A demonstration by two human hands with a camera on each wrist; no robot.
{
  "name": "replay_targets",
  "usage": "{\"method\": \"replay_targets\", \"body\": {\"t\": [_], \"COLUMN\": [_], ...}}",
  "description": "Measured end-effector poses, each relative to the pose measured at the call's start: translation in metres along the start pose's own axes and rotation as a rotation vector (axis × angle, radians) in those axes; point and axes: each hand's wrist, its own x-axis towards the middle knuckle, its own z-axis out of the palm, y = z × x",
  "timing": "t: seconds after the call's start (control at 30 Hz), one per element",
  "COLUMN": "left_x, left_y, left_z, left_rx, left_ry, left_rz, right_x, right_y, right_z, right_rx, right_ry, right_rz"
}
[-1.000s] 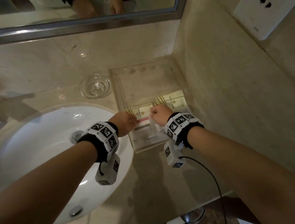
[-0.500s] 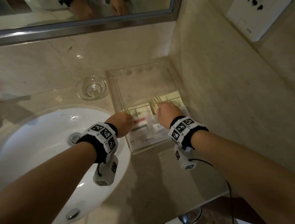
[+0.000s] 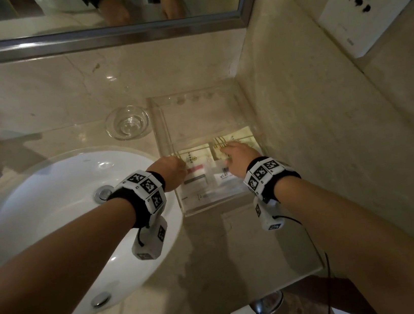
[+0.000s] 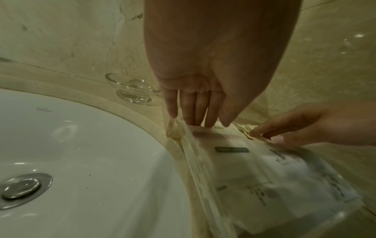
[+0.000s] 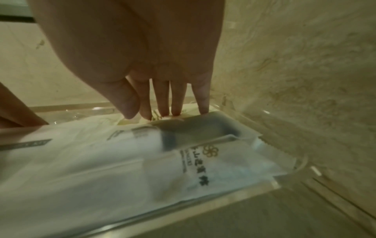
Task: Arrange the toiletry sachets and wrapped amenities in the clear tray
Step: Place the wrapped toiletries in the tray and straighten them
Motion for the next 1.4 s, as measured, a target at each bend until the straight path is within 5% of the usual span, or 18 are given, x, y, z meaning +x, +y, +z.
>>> {"method": "replay_targets", "body": {"t": [0.3, 0.43, 0.7, 1.1, 1.4], "left_x": [-0.002, -0.003, 0.001, 0.006, 0.003], "left_y": [0.003, 0.0, -0.005, -0.006, -0.006], "left_z": [-0.005, -0.005, 0.003, 0.005, 0.006], "left_rx": [0.004, 0.032, 0.135, 0.206, 0.195], "left_ry": [0.021, 0.017, -0.007, -0.016, -0.014], "left_rz": [0.001, 0.001, -0.011, 0.014, 0.002], "right_x": [-0.01, -0.009, 0.004, 0.001, -0.008], "right_y": [-0.006, -0.018, -0.034, -0.037, -0.042], "right_z": [-0.003, 0.0, 0.003, -0.008, -0.007], "right_rx": [0.007, 0.21, 0.252, 0.24, 0.014], "right_ry": [0.221, 0.084, -0.079, 0.052, -0.048], "right_rz": [-0.108, -0.056, 0.03, 0.074, 0.085]}}
